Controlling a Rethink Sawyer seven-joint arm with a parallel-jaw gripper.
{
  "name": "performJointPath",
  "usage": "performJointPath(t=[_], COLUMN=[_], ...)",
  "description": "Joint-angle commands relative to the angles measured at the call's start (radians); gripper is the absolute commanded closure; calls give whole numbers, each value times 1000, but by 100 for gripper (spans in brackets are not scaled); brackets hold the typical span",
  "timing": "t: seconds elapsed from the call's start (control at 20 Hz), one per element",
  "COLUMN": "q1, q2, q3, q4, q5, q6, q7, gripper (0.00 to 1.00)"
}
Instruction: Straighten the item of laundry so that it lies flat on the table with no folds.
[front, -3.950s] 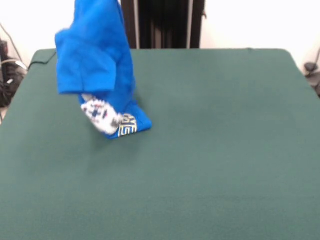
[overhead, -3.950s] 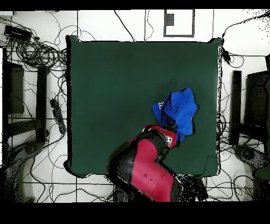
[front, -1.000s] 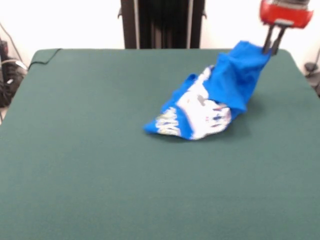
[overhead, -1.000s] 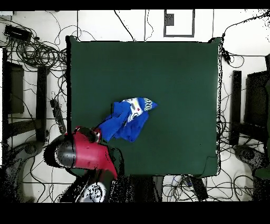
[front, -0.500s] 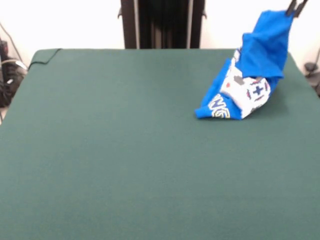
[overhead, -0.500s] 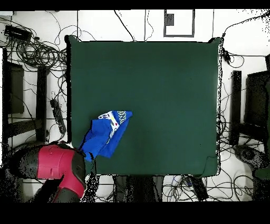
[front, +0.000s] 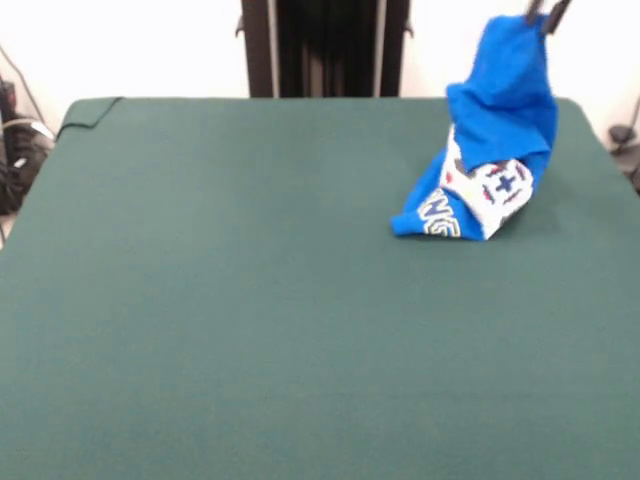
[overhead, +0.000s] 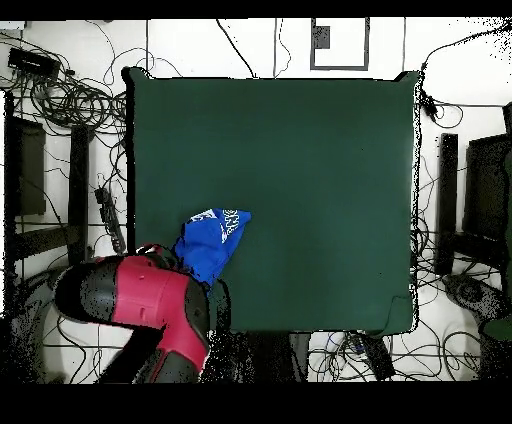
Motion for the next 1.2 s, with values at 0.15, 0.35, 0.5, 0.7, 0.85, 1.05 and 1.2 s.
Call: performJointPath(t=[0.15,0.35,0.5,0.7,0.85,1.05,1.2], q1=[-112,-101,-83,-138,-153,-120,-95], q2=[-34,-47,-56,-90,-111,-96,-76], q3=[47,45,2,5,25,-26,-45], q4=[90,39,-9,-10,28,3,-8], q5=[-77,-89,-120,-132,-101,-91,-47], q6=[10,115,199,193,89,-7,-57], q7=[66,124,148,87,120,245,332], gripper=[0,0,0,0,0,0,0])
